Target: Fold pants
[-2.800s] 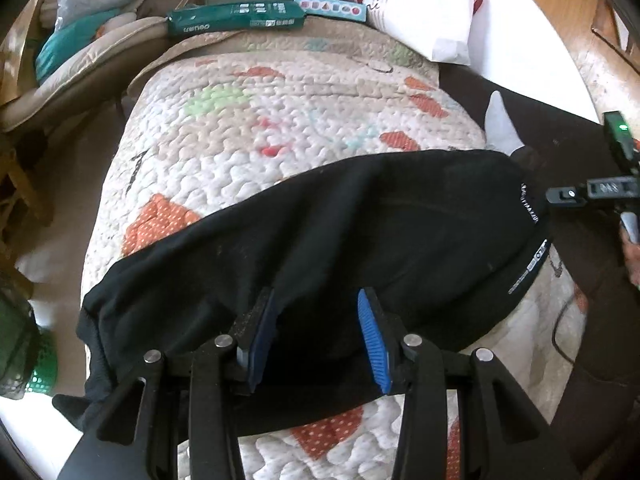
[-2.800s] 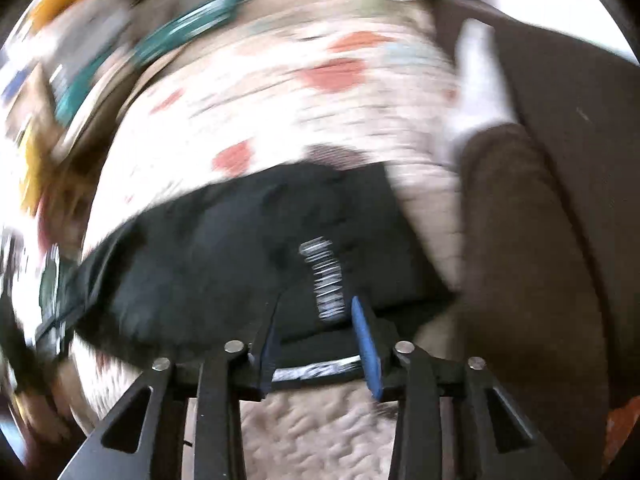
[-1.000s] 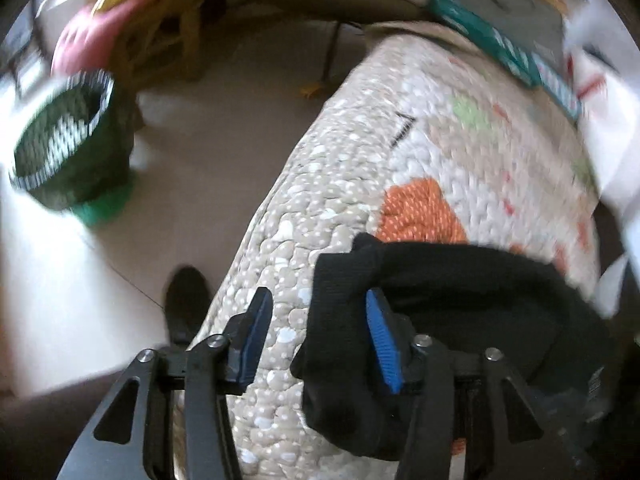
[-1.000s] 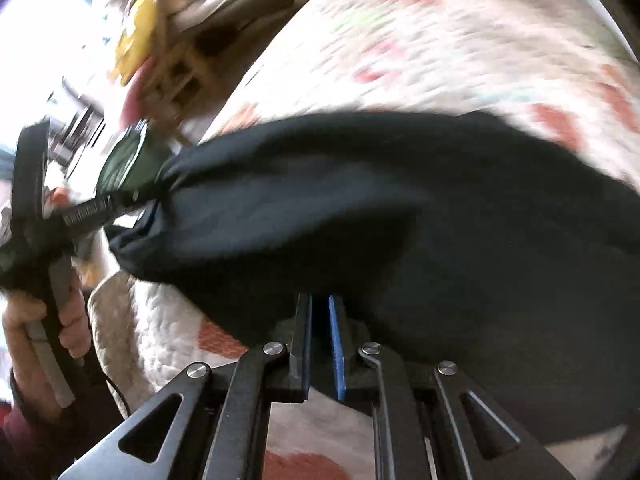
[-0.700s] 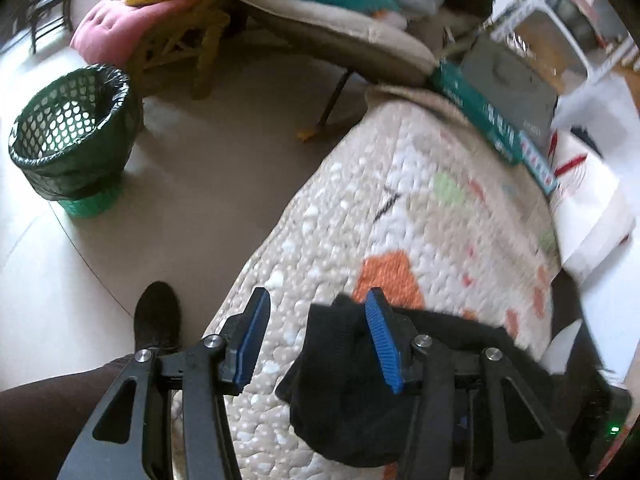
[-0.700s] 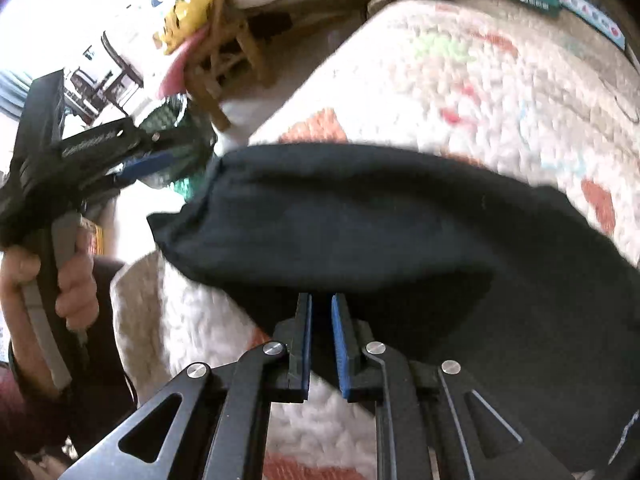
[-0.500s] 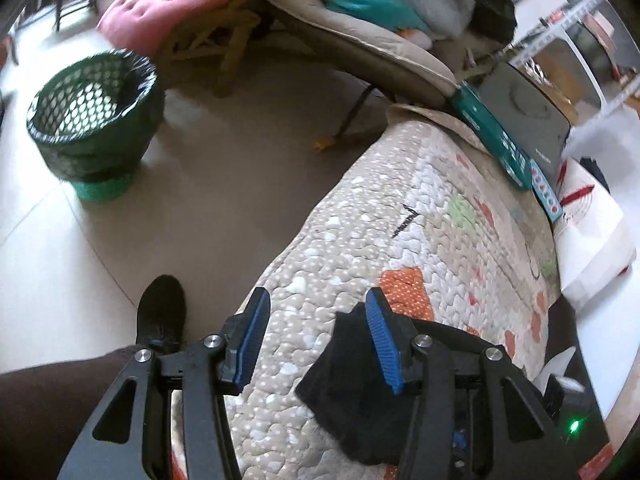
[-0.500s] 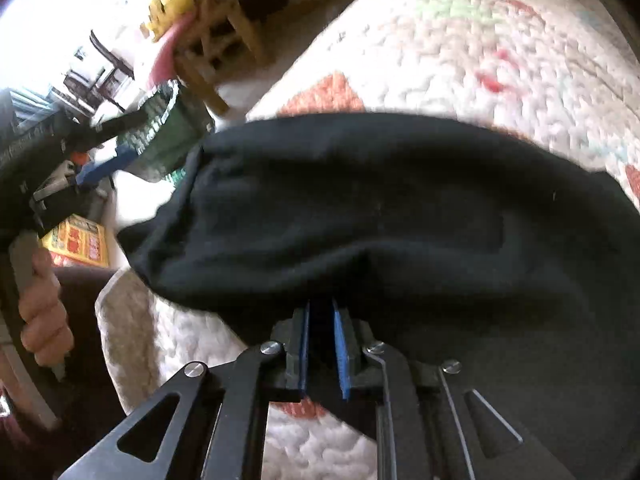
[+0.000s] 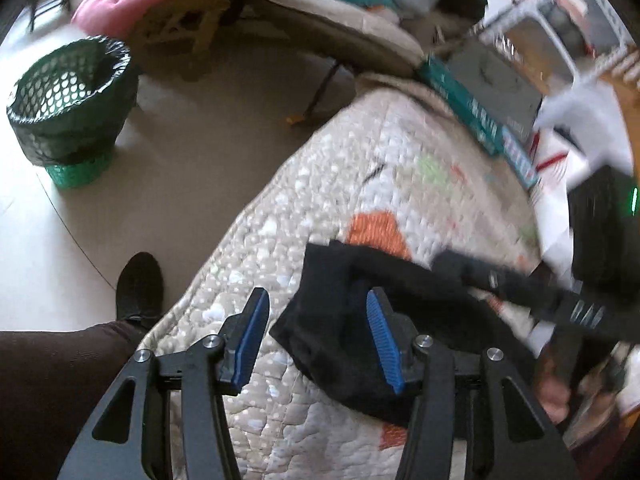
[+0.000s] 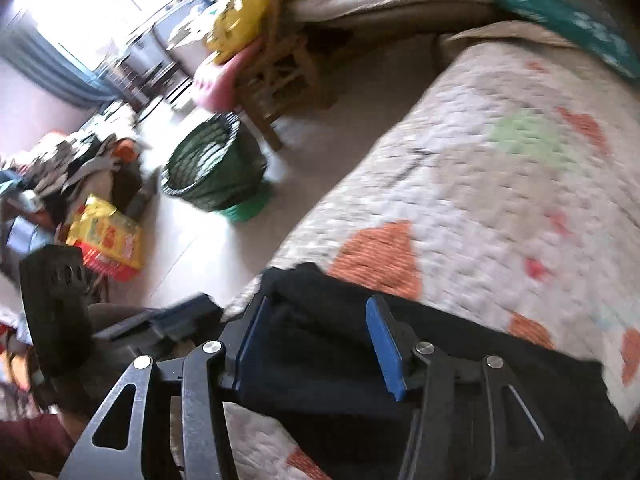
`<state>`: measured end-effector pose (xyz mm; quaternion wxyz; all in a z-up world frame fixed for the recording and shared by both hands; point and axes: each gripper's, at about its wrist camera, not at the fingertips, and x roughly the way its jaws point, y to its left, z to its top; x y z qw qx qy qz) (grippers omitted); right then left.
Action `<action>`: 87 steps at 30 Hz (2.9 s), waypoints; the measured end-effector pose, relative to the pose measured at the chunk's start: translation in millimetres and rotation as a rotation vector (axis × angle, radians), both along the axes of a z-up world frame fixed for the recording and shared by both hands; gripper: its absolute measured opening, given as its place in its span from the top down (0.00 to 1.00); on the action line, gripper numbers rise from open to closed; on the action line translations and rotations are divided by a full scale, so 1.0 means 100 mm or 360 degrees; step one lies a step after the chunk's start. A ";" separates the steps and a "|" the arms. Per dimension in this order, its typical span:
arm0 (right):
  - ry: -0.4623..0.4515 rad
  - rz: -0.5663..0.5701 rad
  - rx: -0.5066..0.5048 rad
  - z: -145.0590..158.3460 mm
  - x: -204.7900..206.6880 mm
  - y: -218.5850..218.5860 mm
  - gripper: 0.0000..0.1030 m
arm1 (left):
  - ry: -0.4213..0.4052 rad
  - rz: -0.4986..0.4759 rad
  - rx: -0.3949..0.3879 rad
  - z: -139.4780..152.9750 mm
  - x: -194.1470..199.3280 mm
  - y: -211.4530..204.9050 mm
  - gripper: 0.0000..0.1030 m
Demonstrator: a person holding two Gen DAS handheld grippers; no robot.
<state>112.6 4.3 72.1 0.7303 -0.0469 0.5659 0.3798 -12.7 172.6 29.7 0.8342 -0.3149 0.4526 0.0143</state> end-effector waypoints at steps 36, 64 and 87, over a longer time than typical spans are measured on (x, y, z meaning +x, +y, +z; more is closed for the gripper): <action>-0.0280 0.0529 -0.0371 -0.16 -0.20 0.71 0.86 | 0.0209 -0.0019 0.0024 -0.37 0.14 -0.11 0.32; -0.0387 -0.0094 -0.0236 0.48 -0.17 -1.14 0.87 | -0.0155 -0.0654 0.0074 0.54 0.38 -1.91 0.85; -0.0140 -0.0694 0.0297 0.49 -0.39 -2.66 0.64 | -0.0046 -0.0741 -0.0039 0.32 0.31 -1.93 0.50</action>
